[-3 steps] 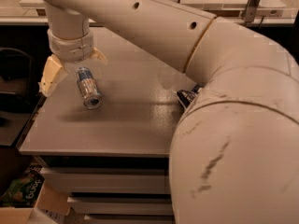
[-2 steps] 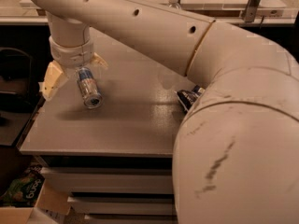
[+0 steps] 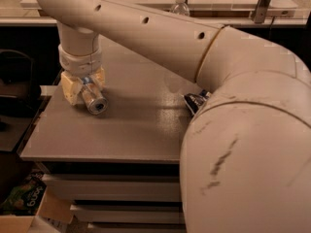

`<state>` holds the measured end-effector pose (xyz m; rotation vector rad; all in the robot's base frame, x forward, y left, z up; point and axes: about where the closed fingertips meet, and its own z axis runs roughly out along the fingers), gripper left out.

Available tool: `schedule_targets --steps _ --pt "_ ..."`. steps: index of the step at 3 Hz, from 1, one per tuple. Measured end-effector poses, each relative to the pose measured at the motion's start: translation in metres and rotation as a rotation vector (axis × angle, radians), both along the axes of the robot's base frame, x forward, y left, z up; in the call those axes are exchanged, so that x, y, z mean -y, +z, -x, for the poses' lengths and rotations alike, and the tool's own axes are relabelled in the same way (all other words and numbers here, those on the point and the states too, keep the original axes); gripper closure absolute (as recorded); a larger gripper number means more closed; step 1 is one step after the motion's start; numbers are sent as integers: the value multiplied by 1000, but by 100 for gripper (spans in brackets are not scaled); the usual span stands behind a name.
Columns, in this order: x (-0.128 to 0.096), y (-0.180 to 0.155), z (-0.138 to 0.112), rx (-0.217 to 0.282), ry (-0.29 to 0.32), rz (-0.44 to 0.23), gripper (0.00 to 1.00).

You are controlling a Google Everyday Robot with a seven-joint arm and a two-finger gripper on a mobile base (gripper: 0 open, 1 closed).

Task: Pick redbull can

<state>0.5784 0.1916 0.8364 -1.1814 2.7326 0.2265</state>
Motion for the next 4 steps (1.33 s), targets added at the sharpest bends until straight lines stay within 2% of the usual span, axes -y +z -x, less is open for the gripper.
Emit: schedule_targets --steps 1,2,3,4 --pt "6 -2 -2 -20 -11 -6 64" --pt "14 11 -6 -23 -12 -7 88" --pt "22 33 -9 2 -6 -4 100" --pt "26 55 -10 37 6 7 100"
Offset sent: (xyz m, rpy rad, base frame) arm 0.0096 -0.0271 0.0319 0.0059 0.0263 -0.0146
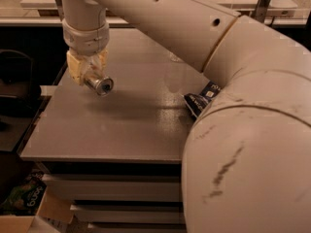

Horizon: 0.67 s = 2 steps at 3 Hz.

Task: Pick redbull can

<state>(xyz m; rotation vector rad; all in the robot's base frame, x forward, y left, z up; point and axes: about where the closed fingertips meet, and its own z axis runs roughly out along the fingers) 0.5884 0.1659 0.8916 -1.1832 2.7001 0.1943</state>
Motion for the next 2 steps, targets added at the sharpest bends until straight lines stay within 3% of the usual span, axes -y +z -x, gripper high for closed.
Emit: schedule_targets --steps 2 --pt "0 11 0 18 10 3 100"
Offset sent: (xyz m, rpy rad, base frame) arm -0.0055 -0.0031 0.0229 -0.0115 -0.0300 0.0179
